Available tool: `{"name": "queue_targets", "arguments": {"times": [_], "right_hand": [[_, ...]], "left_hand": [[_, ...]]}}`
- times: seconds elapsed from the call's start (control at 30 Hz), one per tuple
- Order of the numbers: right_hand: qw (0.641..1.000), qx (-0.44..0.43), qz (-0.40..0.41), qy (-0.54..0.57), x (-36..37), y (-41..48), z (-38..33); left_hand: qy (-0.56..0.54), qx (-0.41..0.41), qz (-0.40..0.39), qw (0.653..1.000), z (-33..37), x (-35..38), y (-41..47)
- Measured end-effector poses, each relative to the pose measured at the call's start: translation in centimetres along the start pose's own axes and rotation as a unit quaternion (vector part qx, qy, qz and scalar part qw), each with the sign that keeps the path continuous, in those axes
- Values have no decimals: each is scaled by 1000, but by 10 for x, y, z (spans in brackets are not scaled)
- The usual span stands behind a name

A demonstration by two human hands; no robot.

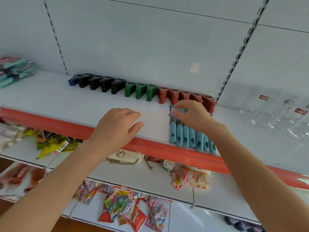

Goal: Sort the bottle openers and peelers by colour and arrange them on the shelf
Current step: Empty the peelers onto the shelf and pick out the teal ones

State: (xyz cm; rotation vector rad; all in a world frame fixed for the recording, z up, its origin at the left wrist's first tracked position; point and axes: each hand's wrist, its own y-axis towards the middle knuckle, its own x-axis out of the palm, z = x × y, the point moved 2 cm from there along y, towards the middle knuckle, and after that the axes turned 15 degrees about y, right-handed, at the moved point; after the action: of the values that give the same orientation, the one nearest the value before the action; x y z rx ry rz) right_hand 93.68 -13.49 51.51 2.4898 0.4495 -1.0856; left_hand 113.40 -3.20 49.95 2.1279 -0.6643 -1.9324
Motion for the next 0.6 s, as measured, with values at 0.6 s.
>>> {"name": "queue_targets", "arguments": {"times": [0.6], "right_hand": [[970, -196, -130, 68, 254, 93, -290]], "left_hand": [[81, -205, -12, 975, -289, -51, -199]]}}
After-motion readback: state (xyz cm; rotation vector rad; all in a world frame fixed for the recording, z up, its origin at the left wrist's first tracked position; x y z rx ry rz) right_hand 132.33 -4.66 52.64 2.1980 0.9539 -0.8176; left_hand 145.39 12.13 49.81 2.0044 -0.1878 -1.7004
